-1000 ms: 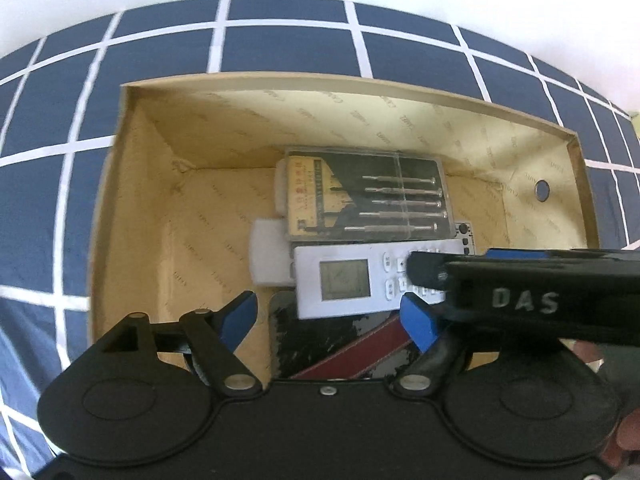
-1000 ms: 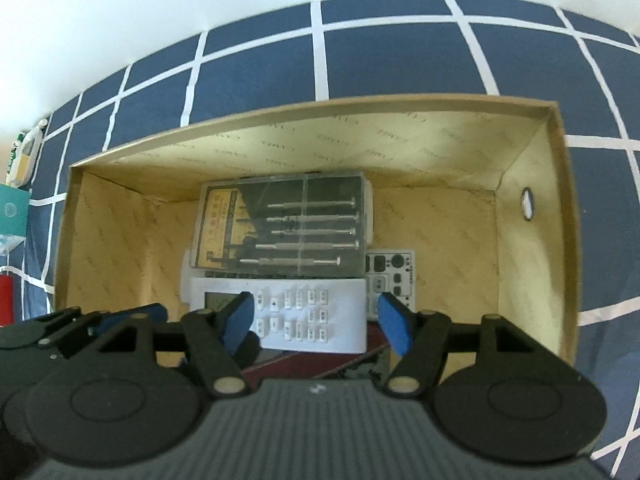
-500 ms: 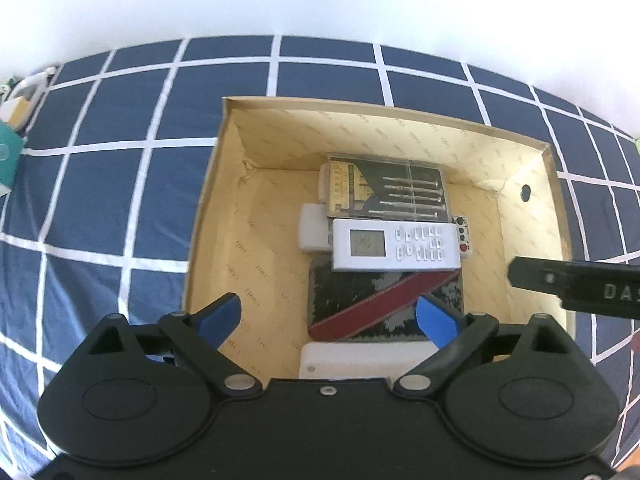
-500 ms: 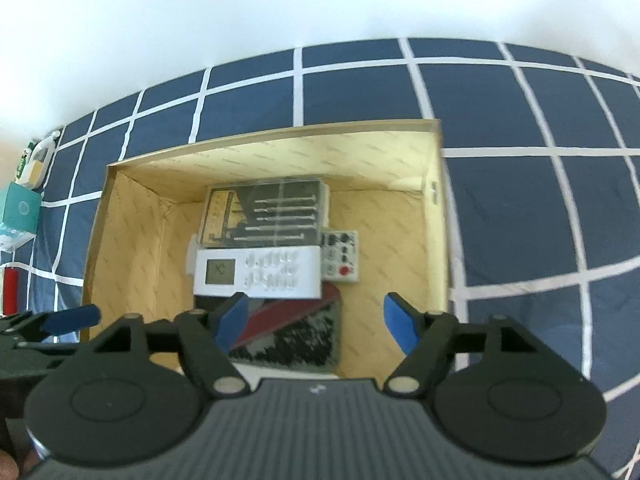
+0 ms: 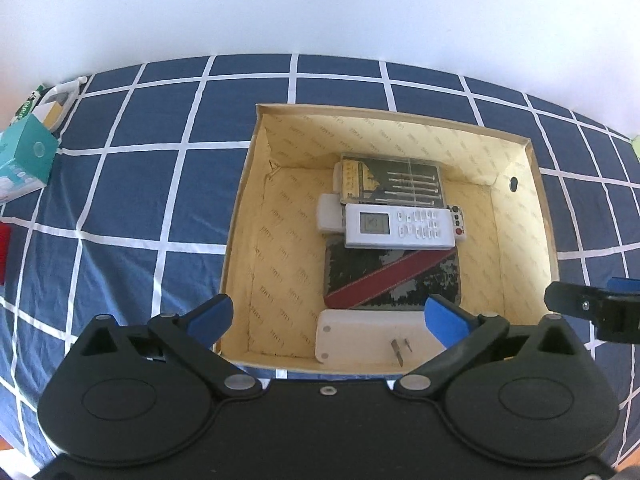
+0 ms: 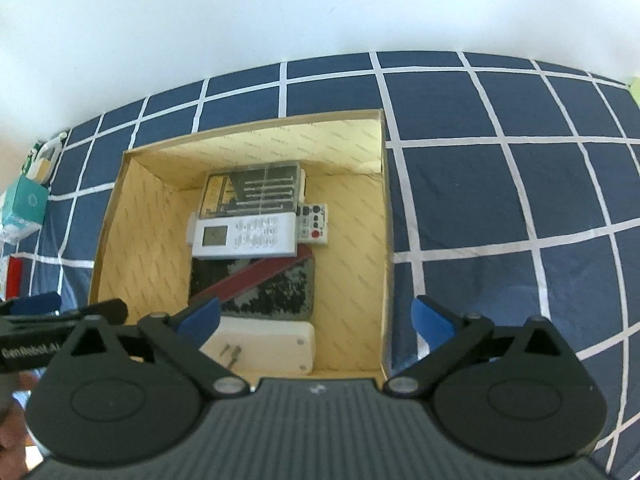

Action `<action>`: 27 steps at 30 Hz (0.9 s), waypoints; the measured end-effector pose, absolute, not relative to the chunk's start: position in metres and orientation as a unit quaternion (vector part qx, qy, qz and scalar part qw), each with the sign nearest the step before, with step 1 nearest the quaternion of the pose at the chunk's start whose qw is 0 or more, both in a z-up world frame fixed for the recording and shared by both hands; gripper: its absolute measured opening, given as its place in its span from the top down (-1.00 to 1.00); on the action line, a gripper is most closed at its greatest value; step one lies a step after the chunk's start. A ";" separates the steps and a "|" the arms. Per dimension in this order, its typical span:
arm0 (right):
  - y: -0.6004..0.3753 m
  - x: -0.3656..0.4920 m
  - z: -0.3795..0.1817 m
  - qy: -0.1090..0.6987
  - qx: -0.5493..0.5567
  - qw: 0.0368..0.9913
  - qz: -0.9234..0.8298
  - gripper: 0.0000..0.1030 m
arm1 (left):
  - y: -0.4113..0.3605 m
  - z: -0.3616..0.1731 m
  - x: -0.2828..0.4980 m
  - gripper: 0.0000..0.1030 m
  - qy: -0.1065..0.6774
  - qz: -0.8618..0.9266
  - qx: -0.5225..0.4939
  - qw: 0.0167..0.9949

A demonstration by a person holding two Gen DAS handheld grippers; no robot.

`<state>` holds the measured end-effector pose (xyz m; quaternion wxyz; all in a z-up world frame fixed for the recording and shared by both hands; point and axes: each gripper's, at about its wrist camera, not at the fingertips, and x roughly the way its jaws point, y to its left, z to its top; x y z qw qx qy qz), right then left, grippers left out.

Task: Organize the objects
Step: 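Open both grippers to release the white remote and pull back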

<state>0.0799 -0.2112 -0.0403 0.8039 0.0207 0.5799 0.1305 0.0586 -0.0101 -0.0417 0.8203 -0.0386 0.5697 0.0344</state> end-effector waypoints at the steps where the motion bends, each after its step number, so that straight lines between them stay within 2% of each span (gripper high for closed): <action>1: -0.212 0.077 -0.040 0.579 0.018 0.805 0.129 -1.00 | -0.010 -0.041 0.057 -1.00 0.569 0.035 -0.037 0.821; 27: -0.217 0.053 -0.038 0.580 0.008 0.805 0.122 -1.00 | -0.009 -0.033 0.041 -1.00 0.563 0.049 -0.028 0.824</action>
